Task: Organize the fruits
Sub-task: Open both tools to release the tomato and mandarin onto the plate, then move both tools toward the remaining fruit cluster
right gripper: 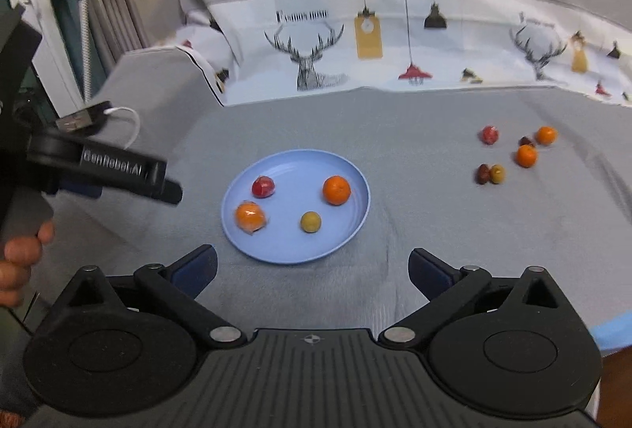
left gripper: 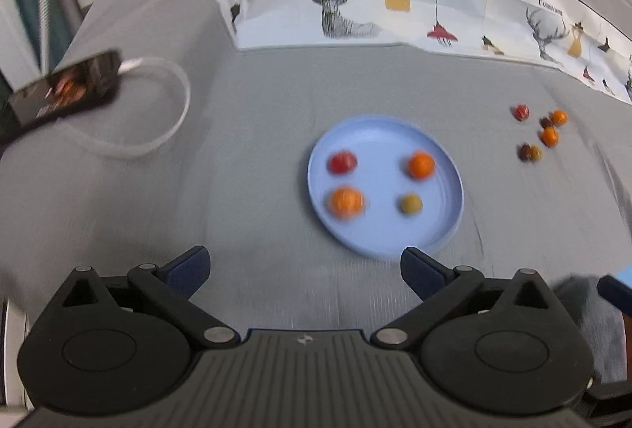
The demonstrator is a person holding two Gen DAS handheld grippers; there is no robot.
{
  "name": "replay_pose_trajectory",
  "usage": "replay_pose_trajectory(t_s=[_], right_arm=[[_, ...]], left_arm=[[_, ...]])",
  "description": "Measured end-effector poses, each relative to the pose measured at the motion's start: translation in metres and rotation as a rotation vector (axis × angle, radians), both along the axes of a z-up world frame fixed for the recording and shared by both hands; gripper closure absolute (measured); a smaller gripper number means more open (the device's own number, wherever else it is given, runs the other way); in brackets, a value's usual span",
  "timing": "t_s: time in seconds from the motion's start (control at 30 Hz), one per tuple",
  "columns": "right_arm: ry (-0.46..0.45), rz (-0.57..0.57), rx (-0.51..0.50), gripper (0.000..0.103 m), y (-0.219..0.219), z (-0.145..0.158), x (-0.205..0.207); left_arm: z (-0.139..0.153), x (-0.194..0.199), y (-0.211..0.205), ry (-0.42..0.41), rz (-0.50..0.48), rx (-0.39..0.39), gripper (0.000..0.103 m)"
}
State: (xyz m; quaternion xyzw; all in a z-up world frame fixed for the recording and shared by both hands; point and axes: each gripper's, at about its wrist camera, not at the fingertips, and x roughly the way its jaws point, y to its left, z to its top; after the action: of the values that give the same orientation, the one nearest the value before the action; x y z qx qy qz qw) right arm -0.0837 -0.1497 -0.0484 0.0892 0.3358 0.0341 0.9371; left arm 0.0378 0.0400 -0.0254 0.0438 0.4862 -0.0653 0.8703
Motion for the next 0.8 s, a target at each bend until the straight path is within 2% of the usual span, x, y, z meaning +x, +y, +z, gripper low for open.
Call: replay_pose_trajectory(t_s=[0.13,0.37,0.47,0.8], right_arm=[[-0.024,0.002,-0.017,0.001,0.006,0.005,-0.022],[-0.092,-0.01,-0.034,0.001,0.01,0.023,-0.045],[-0.099,-0.013,-0.035,0.001,0.011,0.025,-0.051],[-0.151,-0.02,-0.052,0.001,0.01,0.035,-0.067]], left_arm=[[0.0,-0.03,0.0,0.006,-0.026,0.011,0.0],[0.013,-0.067,0.0,-0.051,-0.037,-0.005,0.0],[0.015,-0.074,-0.004,-0.059,-0.052,0.015,0.0],[0.032,-0.089,-0.007,-0.113,-0.066,0.002,0.0]])
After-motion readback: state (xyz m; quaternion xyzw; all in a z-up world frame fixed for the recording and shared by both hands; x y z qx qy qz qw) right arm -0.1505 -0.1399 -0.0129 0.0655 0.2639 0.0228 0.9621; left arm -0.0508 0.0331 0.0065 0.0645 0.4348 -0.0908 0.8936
